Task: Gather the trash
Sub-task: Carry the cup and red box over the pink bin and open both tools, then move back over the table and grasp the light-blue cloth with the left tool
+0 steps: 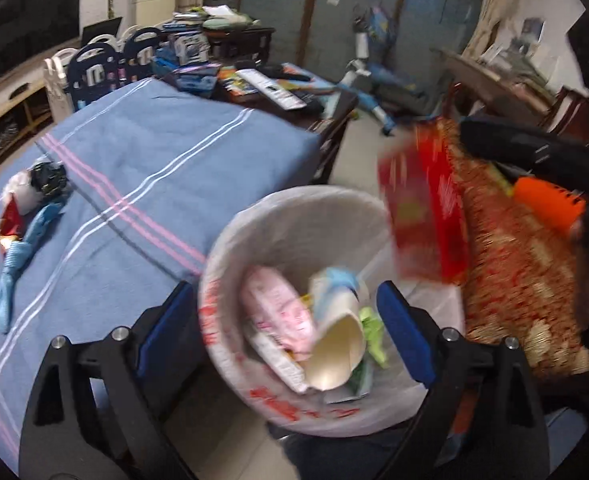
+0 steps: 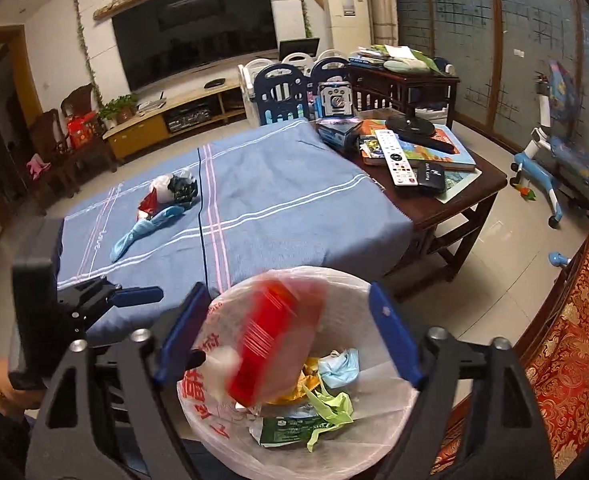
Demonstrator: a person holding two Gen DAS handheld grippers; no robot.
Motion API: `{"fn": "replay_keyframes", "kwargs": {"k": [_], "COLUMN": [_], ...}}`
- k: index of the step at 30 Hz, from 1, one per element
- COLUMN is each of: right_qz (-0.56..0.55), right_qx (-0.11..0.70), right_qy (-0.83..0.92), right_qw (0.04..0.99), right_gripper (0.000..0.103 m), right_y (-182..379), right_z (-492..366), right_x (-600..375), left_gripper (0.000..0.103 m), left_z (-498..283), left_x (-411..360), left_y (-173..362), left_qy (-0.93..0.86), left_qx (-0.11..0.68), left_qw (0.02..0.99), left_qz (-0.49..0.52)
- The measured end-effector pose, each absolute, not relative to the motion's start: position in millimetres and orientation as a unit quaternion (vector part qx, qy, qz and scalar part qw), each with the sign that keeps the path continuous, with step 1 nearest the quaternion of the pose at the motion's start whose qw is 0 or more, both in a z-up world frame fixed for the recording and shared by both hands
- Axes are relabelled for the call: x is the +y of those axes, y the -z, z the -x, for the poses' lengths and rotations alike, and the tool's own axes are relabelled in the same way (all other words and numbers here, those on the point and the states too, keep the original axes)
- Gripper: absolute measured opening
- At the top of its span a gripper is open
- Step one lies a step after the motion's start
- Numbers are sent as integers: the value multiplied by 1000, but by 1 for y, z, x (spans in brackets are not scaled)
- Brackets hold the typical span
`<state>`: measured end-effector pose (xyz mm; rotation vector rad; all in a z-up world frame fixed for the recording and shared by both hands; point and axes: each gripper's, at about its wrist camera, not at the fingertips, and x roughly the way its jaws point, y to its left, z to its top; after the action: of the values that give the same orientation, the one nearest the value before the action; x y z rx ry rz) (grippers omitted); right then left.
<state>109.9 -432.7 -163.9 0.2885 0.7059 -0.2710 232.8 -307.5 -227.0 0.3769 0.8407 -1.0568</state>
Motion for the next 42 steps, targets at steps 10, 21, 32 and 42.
{"fn": "replay_keyframes", "kwargs": {"k": [10, 21, 32, 42], "right_qz": [-160, -172, -158, -164], "right_qx": [311, 322, 352, 355], "right_qy": [56, 7, 5, 19], "right_qw": [935, 931, 923, 920], "right_gripper": [90, 90, 90, 90], "right_y": [144, 168, 185, 195], "right_z": [-184, -258, -275, -306], "right_x": [-364, -286, -280, -302], "left_gripper": [99, 98, 52, 5], "left_z": [-353, -436, -488, -456], "left_x": [-170, -129, -185, -144], "left_y": [218, 267, 309, 258], "left_qy": [199, 148, 203, 205], "left_qx": [428, 444, 449, 445], "left_qw": [881, 883, 863, 870], "left_qz": [-37, -46, -112, -42]}}
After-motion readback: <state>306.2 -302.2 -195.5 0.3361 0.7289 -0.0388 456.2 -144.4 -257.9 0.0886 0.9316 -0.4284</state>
